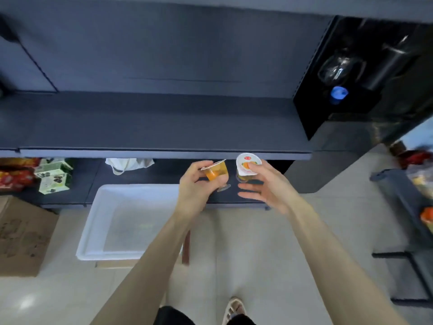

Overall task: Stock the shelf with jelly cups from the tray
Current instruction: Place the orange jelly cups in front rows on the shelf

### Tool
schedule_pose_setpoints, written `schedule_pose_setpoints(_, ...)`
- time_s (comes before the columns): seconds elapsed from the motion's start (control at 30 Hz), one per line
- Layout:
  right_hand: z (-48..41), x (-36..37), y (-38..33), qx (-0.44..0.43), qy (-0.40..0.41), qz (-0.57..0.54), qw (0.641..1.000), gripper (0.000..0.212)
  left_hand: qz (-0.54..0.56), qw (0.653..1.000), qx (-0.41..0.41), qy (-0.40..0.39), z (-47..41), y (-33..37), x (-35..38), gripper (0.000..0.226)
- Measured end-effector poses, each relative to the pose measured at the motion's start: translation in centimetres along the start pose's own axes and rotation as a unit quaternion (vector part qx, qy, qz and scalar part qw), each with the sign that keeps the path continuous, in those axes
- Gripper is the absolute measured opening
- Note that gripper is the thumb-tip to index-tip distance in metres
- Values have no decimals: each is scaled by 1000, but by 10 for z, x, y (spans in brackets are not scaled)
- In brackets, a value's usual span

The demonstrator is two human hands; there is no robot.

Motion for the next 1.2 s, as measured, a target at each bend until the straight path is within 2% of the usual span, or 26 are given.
schedule_pose_setpoints(0.17, 47, -39, -94, -94, 6, 9, 996, 22, -40, 995, 79, -45, -12, 68, 74, 37)
schedule_pose_setpoints(0.4, 75, -68, -211, -187, 11, 92, 978, 39, -92, 975, 187, -81, -52, 165, 141, 37)
schedule_pose_setpoints(0.6, 63, -89, -280, -231, -32, 101, 967, 40, -142, 954, 254, -76, -106, 224, 165, 40)
schedule_pose_setpoints(0.7, 48, -98, -312, -250, -9, 148, 957, 37, -183, 939, 285, -53, -136, 249, 169, 43)
schedule_pose_setpoints(0.9, 18, -95, -383, -316, 90, 283, 901, 33, -289, 895, 338, -1, -190, 296, 174, 50)
schedule_pose_setpoints(1.07, -17, -99, -405, -336, 165, 371, 850, 46, -413, 829, 373, 57, -217, 307, 182, 51)
schedule_pose_setpoints(1.2, -30, -107, -410, -353, 170, 406, 825, 58, -458, 799, 383, 70, -228, 304, 189, 50)
Point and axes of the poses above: each hand's wrist, its own z-axis away from the middle knuckle, its own x-axis out of the palm, y = z × x, the point moved 5 cm from there along -z, towards the middle knuckle, and after that the axes turned 11 degrees about -y, right-handed, at the moved point
